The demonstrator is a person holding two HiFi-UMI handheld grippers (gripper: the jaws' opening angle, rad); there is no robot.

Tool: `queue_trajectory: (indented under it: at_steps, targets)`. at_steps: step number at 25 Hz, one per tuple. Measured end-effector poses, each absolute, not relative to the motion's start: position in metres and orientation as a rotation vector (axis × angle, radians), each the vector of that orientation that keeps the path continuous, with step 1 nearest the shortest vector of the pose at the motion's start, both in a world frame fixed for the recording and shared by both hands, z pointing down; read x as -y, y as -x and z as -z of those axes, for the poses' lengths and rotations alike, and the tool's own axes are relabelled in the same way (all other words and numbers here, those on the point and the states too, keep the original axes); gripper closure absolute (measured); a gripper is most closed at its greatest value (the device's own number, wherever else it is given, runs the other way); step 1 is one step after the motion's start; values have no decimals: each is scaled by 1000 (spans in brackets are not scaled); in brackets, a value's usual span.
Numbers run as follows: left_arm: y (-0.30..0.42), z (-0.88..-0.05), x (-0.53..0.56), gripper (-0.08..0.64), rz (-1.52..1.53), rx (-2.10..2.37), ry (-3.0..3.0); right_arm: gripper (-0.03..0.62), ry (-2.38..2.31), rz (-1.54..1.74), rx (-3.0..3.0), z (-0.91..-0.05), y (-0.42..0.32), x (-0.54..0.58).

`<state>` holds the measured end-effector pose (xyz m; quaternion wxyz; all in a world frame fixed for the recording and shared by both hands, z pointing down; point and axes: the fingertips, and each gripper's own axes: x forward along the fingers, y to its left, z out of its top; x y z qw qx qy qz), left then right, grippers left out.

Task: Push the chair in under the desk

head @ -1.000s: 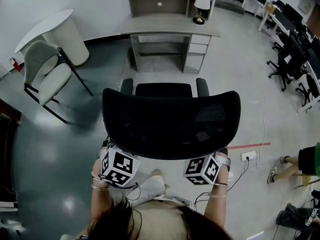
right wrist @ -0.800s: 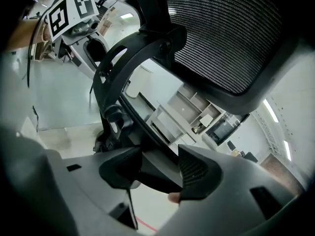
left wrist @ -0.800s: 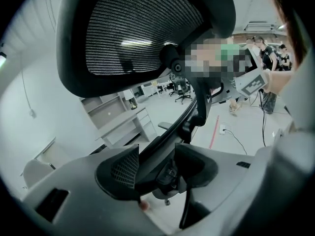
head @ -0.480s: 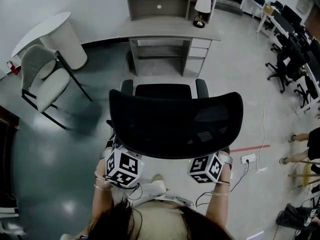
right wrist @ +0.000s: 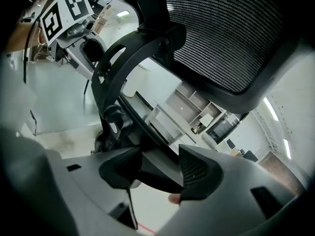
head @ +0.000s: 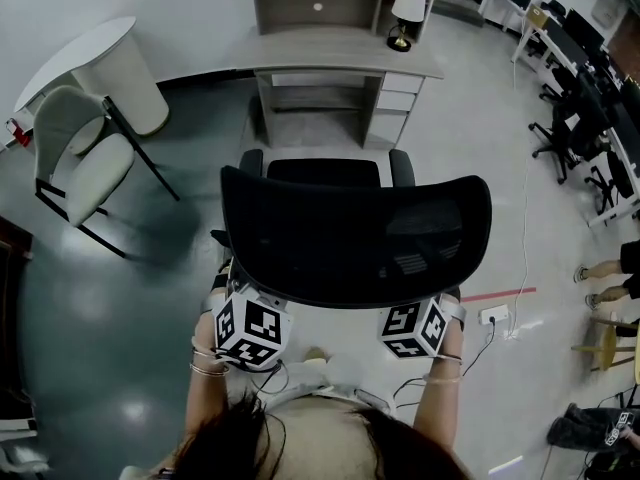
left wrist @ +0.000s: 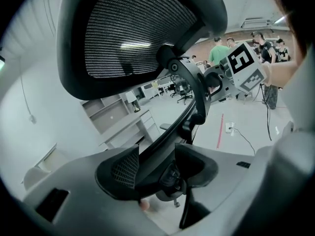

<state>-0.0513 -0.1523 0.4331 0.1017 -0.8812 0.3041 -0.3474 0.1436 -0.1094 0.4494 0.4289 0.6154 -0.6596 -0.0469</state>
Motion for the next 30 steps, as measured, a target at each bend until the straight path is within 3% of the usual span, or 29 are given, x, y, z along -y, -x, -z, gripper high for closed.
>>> queue_trajectory:
  at_steps: [30]
  targets:
    - [40,-426,231,344,890,-1070,2553,359,-1504,56,1649,-449,-158,191]
